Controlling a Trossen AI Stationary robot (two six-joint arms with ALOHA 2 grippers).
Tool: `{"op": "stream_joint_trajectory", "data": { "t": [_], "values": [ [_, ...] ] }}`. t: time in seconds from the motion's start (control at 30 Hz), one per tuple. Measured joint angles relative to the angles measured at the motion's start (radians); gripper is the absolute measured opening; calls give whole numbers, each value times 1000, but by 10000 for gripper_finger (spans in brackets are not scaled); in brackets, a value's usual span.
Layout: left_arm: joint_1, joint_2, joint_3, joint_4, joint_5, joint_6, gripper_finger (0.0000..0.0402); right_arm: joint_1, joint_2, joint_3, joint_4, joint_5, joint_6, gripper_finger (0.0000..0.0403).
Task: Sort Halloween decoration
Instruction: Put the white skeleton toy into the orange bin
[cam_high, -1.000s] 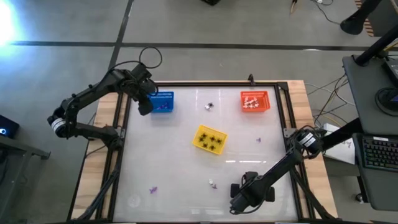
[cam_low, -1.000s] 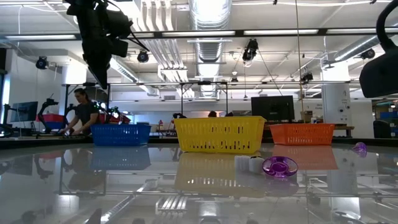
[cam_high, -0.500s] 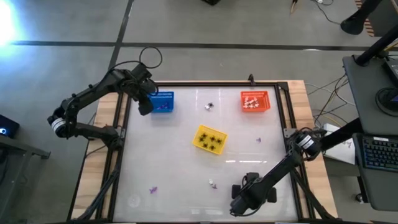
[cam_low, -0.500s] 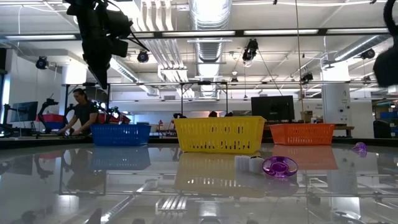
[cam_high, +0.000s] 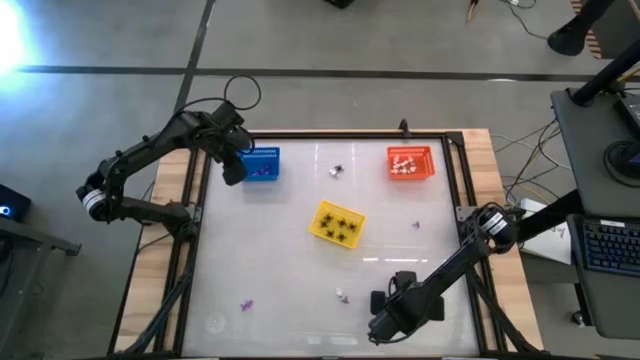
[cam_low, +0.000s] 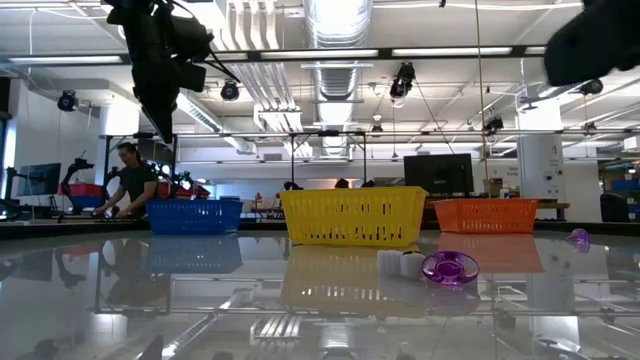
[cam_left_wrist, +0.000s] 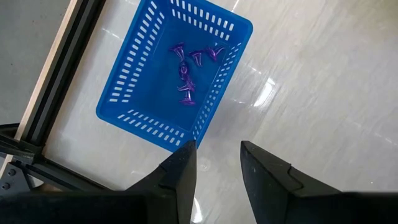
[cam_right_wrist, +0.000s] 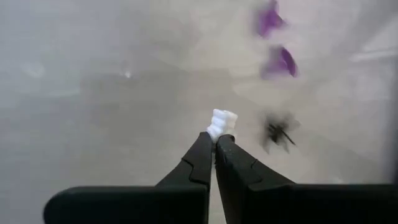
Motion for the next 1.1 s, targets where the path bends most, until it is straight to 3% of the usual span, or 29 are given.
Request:
{"op": "stream_joint_trajectory", "data": {
  "t": [0.3,1.1],
  "values": [
    [0,0,0,-17,0,0,107,-90,-58,1,-75,189,-101,8],
    [0,0,0,-16,0,-4,107,-368,-279,-22,-334,517,-439,8]
  ]
}}
